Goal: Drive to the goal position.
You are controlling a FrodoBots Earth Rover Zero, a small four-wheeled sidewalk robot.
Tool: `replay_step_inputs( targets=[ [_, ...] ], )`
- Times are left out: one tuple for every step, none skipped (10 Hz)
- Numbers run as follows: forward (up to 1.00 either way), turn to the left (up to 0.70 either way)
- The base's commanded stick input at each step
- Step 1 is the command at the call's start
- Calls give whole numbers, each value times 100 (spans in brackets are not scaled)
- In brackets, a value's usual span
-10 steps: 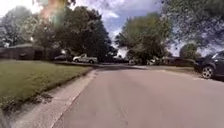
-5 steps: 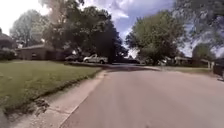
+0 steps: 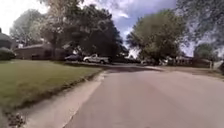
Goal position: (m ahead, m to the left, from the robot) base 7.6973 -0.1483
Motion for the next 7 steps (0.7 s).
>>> replay_step_inputs(
  targets=[
    [100,2],
    [100,2],
    [100,2],
    [100,2],
    [100,2],
    [100,2],
    [100,2]
  ],
)
